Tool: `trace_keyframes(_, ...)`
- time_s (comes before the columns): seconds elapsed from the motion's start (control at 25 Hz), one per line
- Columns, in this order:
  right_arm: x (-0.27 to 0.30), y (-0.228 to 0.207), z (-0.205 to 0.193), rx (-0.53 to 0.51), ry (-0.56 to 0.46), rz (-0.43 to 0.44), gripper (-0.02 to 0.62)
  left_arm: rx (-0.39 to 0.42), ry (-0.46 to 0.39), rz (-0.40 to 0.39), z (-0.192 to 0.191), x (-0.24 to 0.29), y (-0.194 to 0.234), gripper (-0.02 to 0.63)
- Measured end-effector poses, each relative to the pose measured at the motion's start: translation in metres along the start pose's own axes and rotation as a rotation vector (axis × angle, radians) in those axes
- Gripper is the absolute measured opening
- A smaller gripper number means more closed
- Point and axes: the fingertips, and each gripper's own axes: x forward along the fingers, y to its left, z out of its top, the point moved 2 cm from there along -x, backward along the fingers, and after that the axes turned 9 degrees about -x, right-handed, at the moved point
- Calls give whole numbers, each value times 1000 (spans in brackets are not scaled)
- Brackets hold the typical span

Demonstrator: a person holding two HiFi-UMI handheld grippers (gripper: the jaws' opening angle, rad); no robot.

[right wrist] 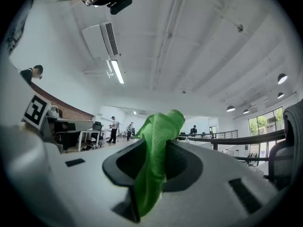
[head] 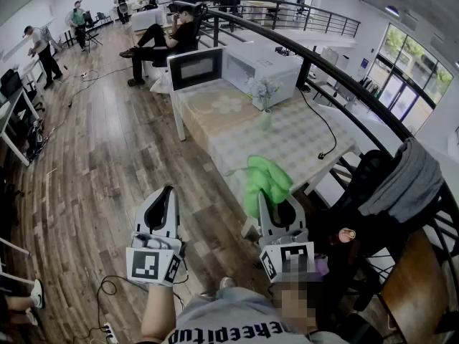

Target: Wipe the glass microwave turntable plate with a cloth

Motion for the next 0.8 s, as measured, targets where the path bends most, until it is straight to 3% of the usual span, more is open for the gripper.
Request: trace_keyframes(0.8,32,-16,-16,12,-15,48,92,14,-22,51,-5,27,5,15)
